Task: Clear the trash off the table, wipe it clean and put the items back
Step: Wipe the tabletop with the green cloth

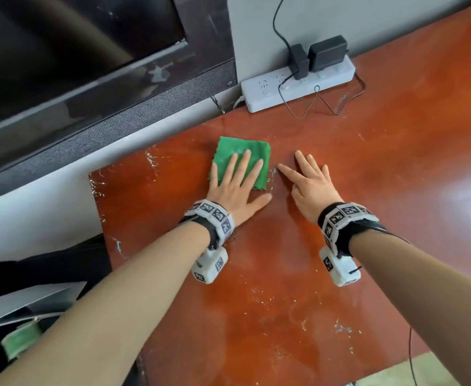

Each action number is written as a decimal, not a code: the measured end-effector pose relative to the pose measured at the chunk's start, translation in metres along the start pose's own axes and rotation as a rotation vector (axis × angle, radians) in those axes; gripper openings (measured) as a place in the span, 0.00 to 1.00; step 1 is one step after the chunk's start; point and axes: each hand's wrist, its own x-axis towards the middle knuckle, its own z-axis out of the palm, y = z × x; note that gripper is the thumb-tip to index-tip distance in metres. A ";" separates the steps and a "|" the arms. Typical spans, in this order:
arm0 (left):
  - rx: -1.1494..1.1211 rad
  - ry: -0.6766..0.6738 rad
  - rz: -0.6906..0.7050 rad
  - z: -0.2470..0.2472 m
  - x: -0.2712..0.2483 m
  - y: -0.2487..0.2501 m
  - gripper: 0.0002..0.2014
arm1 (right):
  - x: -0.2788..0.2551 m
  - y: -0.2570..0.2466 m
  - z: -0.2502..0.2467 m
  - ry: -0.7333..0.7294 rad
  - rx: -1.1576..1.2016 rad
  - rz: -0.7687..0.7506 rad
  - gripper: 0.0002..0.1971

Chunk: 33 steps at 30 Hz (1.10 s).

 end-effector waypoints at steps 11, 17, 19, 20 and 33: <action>-0.377 0.124 -0.679 -0.006 -0.010 -0.145 0.34 | 0.002 -0.002 -0.003 -0.008 0.010 0.047 0.30; -0.209 0.073 -0.449 0.019 -0.057 -0.092 0.40 | 0.005 -0.018 0.005 0.015 -0.002 0.101 0.31; -0.091 0.006 -0.167 0.034 -0.082 -0.064 0.40 | 0.004 -0.024 0.008 0.018 0.007 0.141 0.32; -0.045 -0.022 -0.072 0.039 -0.092 -0.062 0.39 | 0.003 -0.027 0.009 0.018 0.009 0.164 0.32; -0.218 0.047 -0.432 0.039 -0.116 -0.171 0.40 | -0.014 -0.176 0.083 -0.110 -0.169 -0.253 0.31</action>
